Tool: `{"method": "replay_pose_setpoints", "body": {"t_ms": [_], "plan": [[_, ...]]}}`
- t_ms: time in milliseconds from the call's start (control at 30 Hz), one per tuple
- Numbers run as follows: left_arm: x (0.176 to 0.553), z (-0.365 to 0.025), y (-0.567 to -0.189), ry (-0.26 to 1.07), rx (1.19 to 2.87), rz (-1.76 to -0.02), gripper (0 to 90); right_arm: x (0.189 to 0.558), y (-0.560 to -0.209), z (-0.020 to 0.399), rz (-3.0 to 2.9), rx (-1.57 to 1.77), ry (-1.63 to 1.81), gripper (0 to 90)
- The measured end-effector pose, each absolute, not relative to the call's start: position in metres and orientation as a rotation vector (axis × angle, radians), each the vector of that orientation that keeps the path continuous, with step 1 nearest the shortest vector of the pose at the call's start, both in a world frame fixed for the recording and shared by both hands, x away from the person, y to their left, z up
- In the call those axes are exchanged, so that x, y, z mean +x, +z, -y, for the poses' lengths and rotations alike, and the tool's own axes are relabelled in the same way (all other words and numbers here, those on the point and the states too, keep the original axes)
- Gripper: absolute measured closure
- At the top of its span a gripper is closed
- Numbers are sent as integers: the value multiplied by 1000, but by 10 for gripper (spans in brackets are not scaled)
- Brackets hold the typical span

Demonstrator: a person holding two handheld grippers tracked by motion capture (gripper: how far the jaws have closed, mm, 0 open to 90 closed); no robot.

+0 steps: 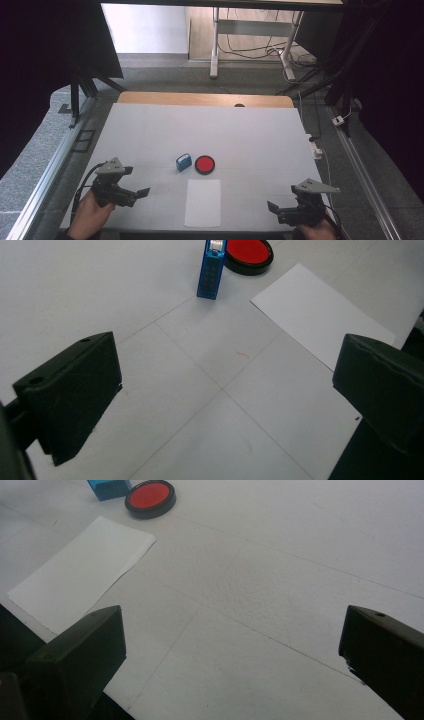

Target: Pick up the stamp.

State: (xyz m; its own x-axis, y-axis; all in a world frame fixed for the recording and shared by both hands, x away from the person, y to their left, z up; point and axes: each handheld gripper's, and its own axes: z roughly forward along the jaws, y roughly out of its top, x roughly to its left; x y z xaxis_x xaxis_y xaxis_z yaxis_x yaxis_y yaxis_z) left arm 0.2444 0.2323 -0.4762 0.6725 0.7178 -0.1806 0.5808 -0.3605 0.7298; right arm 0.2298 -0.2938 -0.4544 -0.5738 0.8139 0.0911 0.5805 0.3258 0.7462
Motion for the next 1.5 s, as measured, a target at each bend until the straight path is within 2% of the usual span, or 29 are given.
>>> {"method": "replay_pose_setpoints", "body": {"t_ms": [933, 1500], "plan": [[313, -177, -476, 203, 2175, -930, 0, 230, -455, 292, -2303, 1241, 1083, 0], [344, -147, -489, 219, 2245, -892, 0, 230, -455, 292, -2310, 1237, 1078, 0]]}}
